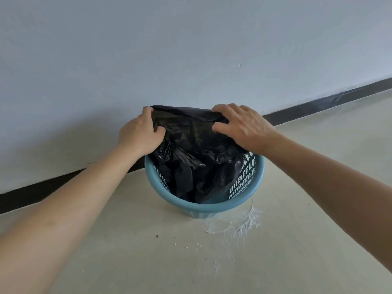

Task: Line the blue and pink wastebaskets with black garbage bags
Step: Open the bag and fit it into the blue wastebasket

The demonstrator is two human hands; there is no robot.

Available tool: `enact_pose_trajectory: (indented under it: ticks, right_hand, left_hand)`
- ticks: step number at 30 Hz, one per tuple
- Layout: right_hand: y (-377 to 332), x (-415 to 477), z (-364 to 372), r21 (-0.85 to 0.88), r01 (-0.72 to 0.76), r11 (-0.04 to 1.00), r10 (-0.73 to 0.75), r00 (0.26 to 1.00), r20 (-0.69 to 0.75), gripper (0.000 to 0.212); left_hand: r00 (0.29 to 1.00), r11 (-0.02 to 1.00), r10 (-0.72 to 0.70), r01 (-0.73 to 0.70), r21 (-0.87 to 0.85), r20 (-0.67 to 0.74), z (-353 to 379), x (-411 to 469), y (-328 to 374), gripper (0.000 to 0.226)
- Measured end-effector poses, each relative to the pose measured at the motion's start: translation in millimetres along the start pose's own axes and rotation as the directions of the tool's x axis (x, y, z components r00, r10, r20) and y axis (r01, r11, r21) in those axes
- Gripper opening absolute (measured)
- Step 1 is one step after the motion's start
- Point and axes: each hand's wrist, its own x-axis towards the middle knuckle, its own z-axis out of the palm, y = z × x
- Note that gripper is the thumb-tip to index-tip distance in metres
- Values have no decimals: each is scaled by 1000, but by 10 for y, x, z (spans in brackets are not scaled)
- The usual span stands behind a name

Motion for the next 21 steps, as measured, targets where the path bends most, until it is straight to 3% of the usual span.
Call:
enact_pose_trajectory:
  ticks: [4, 6, 8, 11, 14, 19, 21]
  right_hand:
    - [16, 182, 148, 159, -232, 960, 219, 971, 96, 61]
    - [54, 289, 222, 211, -360, 909, 326, 928, 182, 64]
    - [91, 411, 284, 219, -412, 884, 355, 899, 258, 59]
    - [81, 584, 395, 258, -473, 842, 363, 852, 377, 57]
    - [93, 712, 554, 270, -516, 813, 374, 817, 439, 49]
    - [378, 649, 670, 253, -541, 802, 369, 783, 501, 41]
    - [505, 517, 746, 264, -586, 766, 373, 740, 559, 50]
  left_hand:
    - [999, 998, 44, -44, 49, 6, 165, 71, 6, 67]
    - [995, 999, 21, -25, 34, 96, 203, 135, -4, 78]
    - [974, 995, -69, 82, -52, 216, 232, 185, -14, 80]
    - [922, 934, -171, 264, -242, 347, 341, 137, -1, 50]
    - [888, 815, -298, 428, -391, 351, 435, 85, -14, 30]
    - [839, 739, -423, 538, -406, 343, 461, 88, 28, 18]
    - [832, 726, -436, 550, -413, 344, 496, 79, 39, 13]
